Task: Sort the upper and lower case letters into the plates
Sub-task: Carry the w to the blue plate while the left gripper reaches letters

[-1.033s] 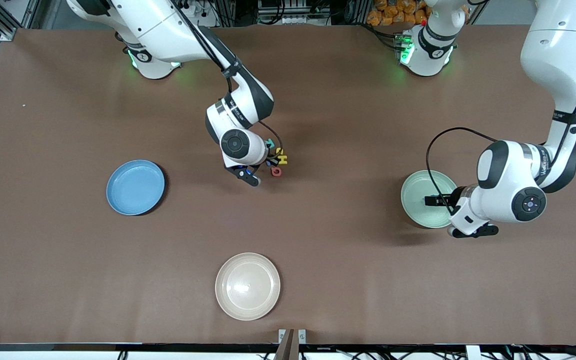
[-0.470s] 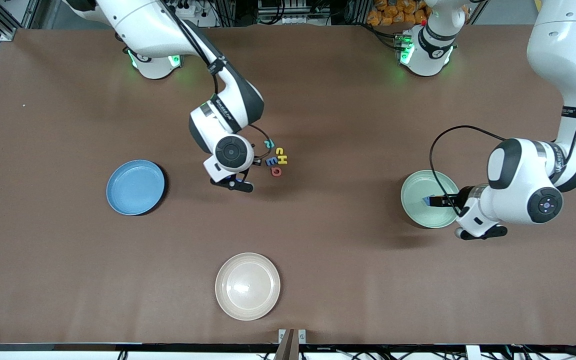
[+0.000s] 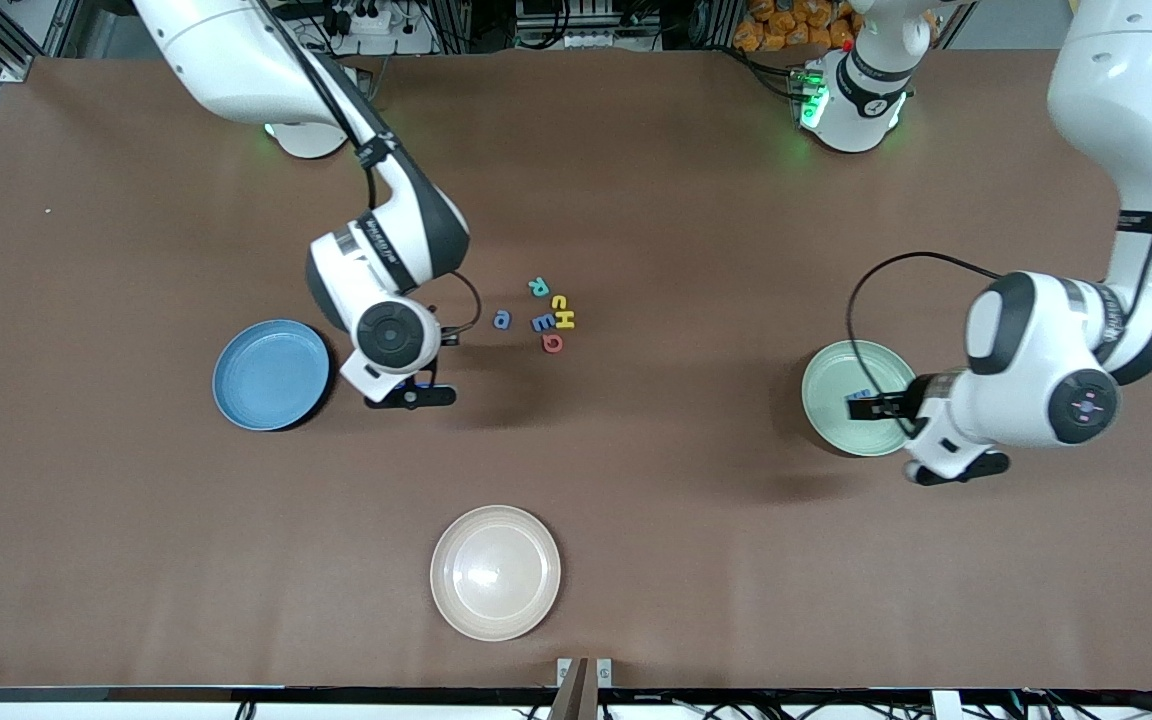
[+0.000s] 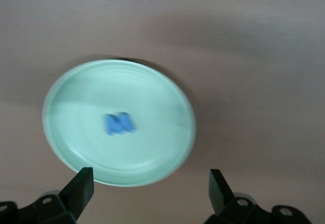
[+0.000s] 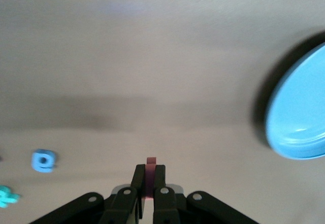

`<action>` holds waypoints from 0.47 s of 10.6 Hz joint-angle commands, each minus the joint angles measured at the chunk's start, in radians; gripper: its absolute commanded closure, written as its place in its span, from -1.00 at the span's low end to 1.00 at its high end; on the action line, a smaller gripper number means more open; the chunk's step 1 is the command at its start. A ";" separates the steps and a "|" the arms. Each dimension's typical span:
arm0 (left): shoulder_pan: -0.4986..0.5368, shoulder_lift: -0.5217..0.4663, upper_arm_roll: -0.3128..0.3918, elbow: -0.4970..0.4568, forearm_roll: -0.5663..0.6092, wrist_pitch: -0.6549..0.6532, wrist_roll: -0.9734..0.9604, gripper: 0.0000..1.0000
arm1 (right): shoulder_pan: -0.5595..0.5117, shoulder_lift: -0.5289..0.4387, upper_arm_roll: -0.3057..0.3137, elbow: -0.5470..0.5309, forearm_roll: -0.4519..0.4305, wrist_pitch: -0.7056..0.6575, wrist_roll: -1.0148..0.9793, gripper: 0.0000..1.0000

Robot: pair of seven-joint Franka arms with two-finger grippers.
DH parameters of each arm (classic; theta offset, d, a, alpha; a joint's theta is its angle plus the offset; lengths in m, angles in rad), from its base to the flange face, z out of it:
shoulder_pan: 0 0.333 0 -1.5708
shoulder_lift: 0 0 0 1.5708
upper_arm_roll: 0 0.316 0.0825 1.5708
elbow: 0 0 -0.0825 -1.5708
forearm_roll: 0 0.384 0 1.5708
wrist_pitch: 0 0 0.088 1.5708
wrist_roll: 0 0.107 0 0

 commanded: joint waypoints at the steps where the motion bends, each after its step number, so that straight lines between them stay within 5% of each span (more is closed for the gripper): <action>1: -0.100 -0.025 -0.025 0.025 -0.001 -0.025 -0.204 -1.00 | -0.110 -0.046 0.014 -0.026 -0.020 -0.018 -0.170 1.00; 5: -0.315 0.025 -0.014 0.138 -0.006 -0.006 -0.456 -1.00 | -0.337 -0.016 0.015 -0.038 -0.011 -0.036 -0.261 1.00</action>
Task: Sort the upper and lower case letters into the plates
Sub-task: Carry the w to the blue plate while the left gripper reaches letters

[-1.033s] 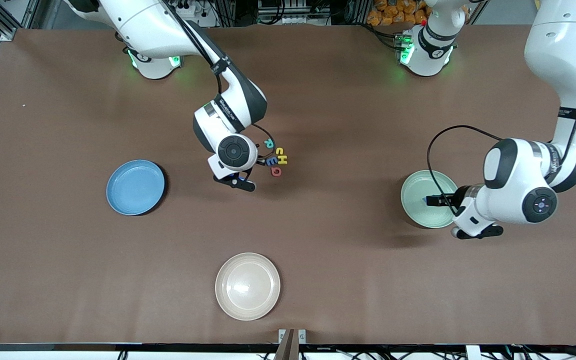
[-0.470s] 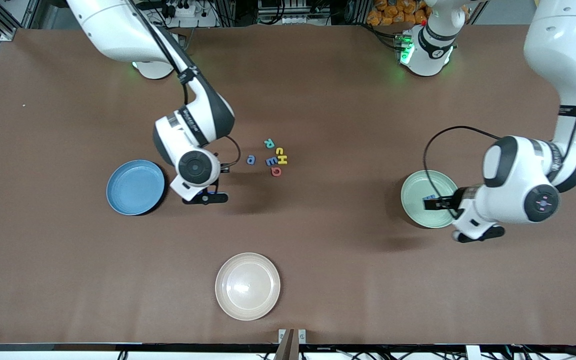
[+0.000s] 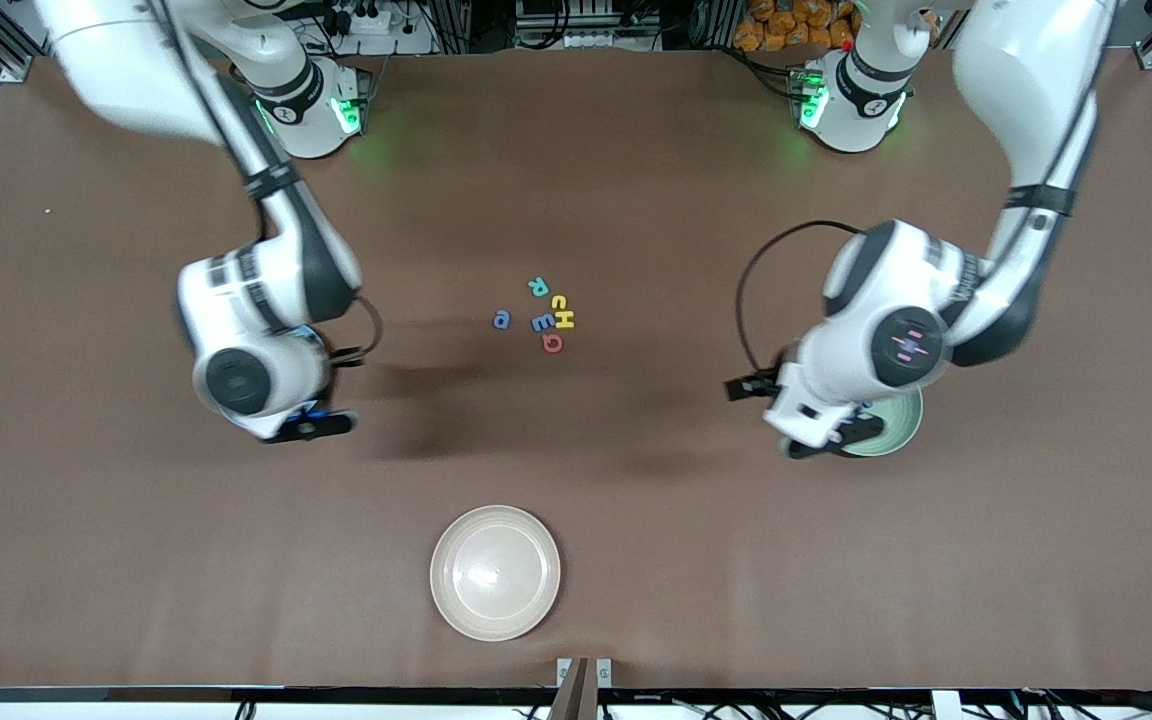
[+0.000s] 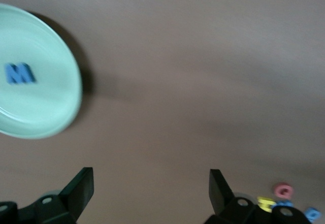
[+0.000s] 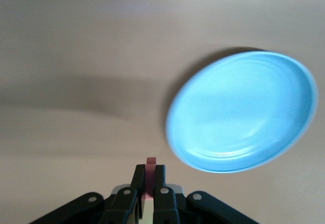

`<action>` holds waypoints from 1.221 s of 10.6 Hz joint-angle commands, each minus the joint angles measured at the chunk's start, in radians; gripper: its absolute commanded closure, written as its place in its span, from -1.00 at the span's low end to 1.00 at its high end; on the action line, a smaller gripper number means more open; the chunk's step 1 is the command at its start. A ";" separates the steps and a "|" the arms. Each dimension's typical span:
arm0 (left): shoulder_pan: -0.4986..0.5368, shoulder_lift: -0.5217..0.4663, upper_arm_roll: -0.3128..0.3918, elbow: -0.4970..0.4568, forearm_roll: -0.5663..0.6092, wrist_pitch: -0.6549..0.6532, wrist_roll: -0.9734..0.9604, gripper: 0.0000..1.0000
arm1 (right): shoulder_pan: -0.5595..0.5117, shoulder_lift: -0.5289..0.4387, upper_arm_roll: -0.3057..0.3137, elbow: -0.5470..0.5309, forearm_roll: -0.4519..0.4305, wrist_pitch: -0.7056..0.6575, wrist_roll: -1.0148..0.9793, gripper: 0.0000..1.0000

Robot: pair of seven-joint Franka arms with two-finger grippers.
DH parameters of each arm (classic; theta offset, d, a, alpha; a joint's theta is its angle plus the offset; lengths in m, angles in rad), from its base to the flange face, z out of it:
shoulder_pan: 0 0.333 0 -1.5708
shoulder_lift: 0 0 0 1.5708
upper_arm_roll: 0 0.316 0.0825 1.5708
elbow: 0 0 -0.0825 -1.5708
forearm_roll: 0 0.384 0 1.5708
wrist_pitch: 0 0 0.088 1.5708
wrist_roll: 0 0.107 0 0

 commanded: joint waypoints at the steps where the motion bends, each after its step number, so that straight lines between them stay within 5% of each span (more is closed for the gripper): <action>1: -0.098 0.061 0.021 0.089 -0.006 0.005 -0.145 -1.00 | -0.100 0.017 0.018 -0.021 -0.003 0.007 -0.022 1.00; 6: -0.226 0.165 0.026 0.089 0.074 0.198 -0.192 -1.00 | -0.233 0.071 0.019 -0.021 0.077 0.031 -0.155 0.94; 10: -0.384 0.240 0.092 0.089 0.096 0.337 -0.172 -1.00 | -0.234 0.077 0.019 -0.021 0.081 0.031 -0.152 -0.28; 13: -0.439 0.274 0.096 0.089 0.102 0.337 -0.196 -1.00 | -0.228 0.076 0.022 -0.019 0.083 0.027 -0.138 -0.30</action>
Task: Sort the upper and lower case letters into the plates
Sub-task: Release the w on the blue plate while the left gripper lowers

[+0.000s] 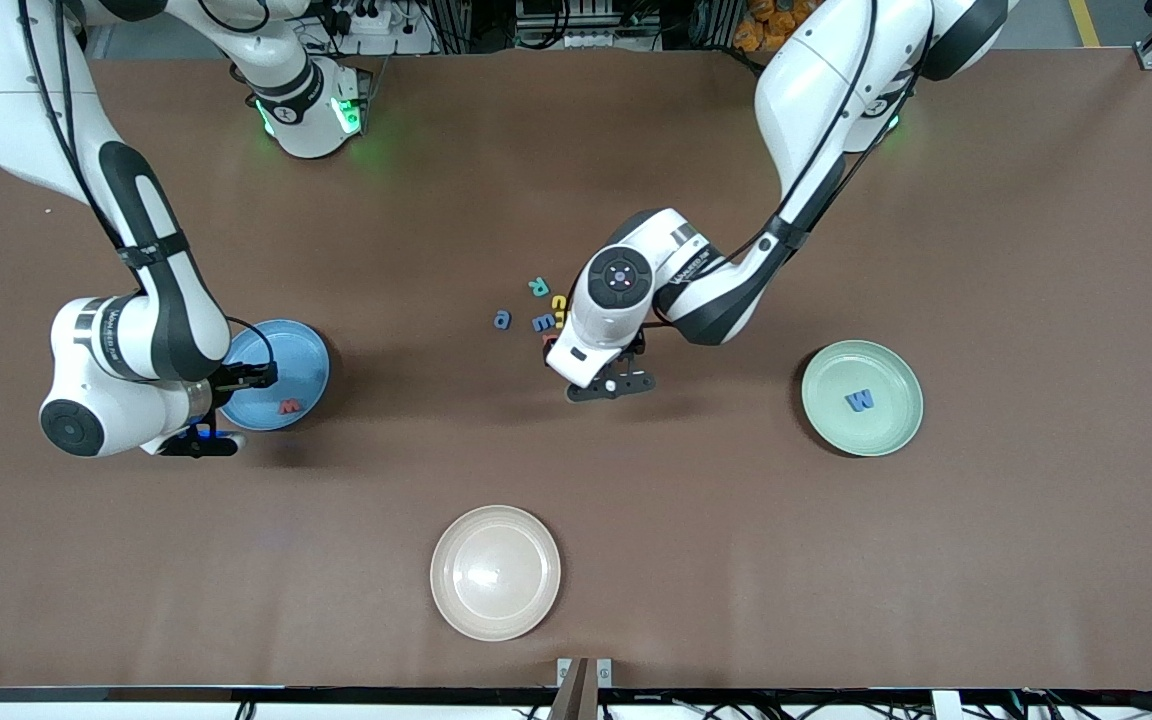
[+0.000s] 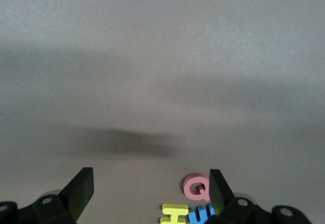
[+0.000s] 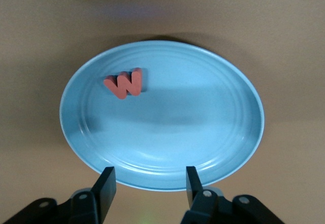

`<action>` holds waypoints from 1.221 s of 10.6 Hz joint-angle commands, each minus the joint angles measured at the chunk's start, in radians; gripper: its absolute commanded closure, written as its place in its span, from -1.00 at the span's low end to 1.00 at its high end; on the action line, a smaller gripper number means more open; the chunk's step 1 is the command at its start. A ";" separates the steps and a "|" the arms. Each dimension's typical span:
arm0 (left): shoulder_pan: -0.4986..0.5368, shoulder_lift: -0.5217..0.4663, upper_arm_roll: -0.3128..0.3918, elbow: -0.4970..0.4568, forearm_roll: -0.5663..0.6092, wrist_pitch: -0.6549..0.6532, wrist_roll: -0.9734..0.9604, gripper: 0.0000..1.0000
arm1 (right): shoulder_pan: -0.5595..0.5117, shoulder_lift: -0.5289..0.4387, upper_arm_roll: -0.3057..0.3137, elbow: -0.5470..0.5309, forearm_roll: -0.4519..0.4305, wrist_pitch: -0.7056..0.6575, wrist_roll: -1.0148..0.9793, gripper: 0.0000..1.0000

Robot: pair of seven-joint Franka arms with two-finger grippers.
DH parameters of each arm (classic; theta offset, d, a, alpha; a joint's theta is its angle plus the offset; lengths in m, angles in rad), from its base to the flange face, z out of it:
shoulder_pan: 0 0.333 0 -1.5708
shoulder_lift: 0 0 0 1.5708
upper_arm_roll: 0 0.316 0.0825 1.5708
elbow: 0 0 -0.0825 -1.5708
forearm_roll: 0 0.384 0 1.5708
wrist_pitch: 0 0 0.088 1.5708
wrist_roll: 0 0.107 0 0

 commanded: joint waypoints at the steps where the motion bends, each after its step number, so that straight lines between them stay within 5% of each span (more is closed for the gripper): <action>1: -0.062 0.026 0.039 0.031 0.023 -0.001 -0.045 -1.00 | -0.004 -0.002 0.013 -0.001 0.050 -0.008 0.003 -0.30; 5: -0.189 0.099 0.127 0.097 0.025 0.005 -0.080 -1.00 | 0.007 -0.004 0.016 -0.003 0.102 -0.011 0.044 -0.30; 13: -0.232 0.165 0.151 0.154 0.017 0.024 -0.013 -1.00 | 0.084 -0.008 0.016 -0.003 0.171 -0.009 0.204 -0.35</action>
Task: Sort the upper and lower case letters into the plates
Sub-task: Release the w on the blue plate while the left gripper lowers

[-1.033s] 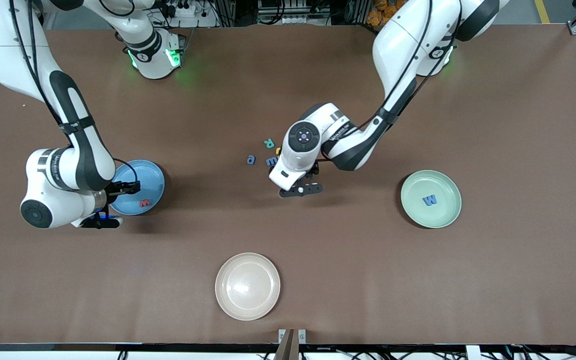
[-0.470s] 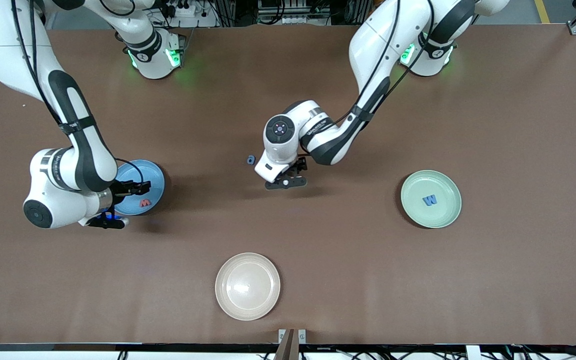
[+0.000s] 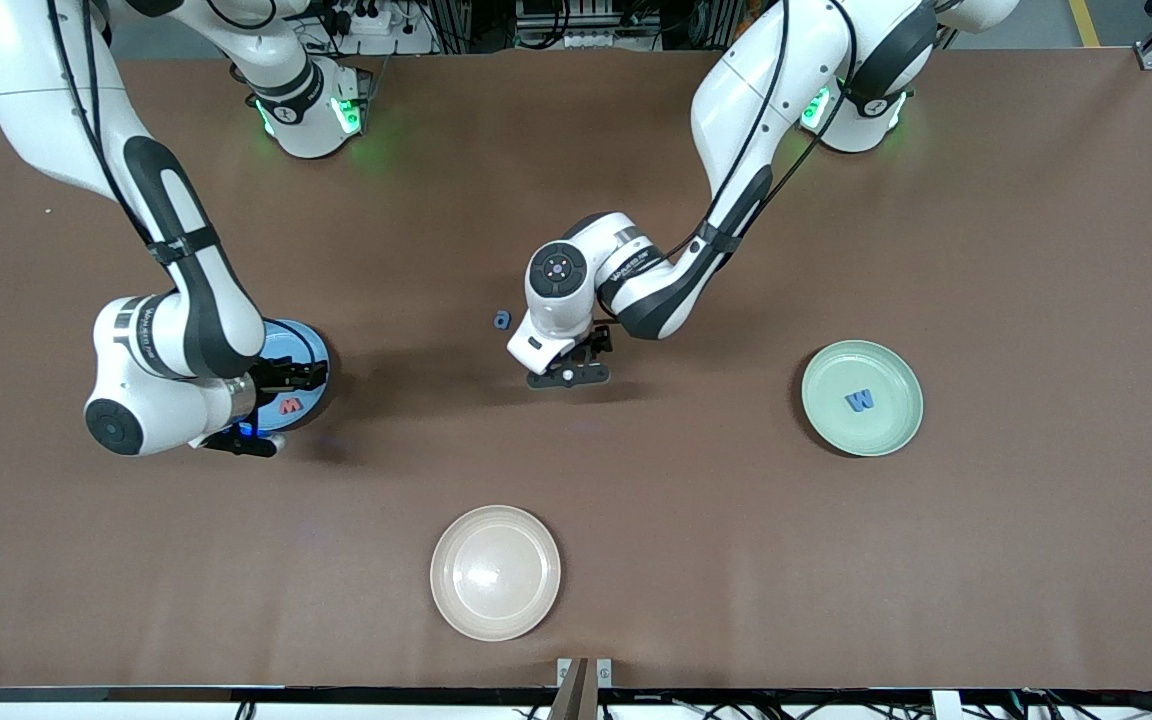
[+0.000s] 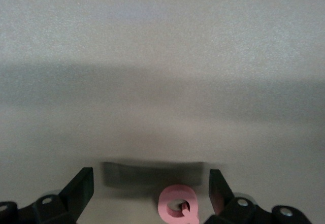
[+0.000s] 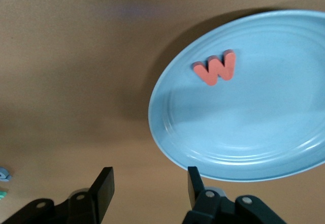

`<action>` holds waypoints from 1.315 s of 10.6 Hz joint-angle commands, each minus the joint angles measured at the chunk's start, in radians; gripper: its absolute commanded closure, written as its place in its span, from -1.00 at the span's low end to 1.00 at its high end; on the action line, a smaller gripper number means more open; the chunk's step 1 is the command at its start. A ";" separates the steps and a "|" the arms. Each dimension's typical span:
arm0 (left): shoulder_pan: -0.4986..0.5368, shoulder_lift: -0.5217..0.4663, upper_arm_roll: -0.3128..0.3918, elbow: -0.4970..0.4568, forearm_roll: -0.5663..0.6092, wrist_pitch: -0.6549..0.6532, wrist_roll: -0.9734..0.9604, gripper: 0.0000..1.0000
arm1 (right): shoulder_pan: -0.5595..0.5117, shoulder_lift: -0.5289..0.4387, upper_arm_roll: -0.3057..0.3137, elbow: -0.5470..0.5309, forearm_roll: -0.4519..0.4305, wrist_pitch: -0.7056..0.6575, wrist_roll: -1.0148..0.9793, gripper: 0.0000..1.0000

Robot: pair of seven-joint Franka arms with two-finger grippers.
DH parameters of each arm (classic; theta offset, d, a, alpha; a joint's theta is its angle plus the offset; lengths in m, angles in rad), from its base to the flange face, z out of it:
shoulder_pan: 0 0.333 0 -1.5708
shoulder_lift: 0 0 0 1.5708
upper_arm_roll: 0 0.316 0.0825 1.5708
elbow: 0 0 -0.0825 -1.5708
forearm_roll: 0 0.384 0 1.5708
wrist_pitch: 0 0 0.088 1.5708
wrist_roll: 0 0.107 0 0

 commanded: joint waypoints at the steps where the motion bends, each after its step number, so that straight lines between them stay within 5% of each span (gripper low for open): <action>1: -0.030 0.022 0.005 0.032 0.012 0.003 0.004 -1.00 | 0.020 -0.008 0.000 -0.003 0.031 -0.005 0.060 -0.37; 14: -0.027 0.035 0.008 0.029 -0.087 0.005 0.004 -1.00 | 0.059 -0.010 0.000 -0.003 0.057 0.004 0.124 -0.43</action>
